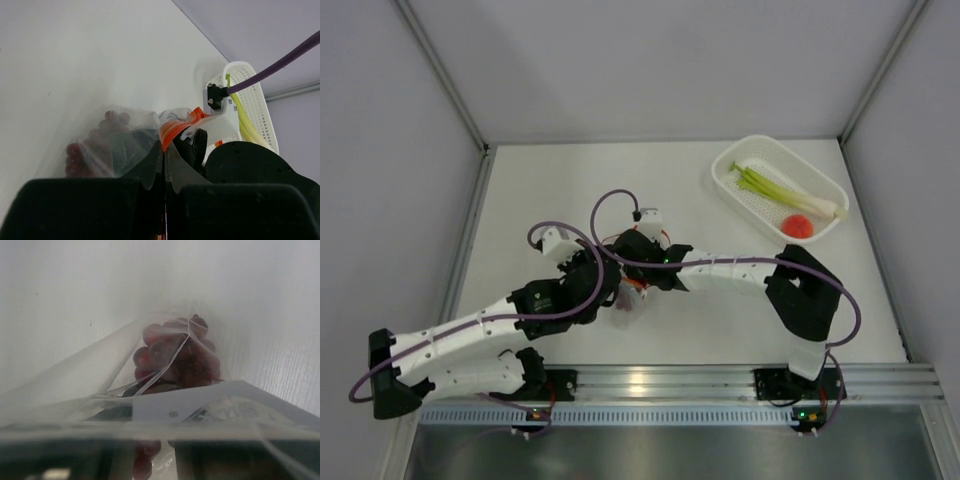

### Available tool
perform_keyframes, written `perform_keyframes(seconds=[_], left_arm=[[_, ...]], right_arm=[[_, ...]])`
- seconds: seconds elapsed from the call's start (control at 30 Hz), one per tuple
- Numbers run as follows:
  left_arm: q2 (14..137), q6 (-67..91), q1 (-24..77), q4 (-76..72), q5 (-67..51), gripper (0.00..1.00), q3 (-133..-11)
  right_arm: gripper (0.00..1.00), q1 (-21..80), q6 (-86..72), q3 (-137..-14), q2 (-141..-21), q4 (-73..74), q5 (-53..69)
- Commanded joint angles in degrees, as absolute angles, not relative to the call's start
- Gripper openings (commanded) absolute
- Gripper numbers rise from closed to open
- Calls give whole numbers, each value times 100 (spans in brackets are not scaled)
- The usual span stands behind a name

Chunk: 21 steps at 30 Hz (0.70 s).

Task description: Open the zip-top bag and remove the fake food

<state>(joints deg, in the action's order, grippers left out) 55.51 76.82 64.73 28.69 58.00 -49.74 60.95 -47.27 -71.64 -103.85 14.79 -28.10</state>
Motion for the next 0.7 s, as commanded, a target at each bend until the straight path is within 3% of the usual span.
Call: perform_keyframes(seconds=[0.0,0.2,0.67], left_arm=[[5318,7682,6495,2786,6152,0,-4826],[5203,7462,6495,2786,6275,0,-4693],[5150,7111,6495,2795,6161,0,-4711]], right_arm=[[32,6100,-4843,-7137,-10564,1257,-2725],[56,6108,-4852,-7075,-10687,1344,-2672],[63,6100,-4843,-7813,-11812,2223,-3050]])
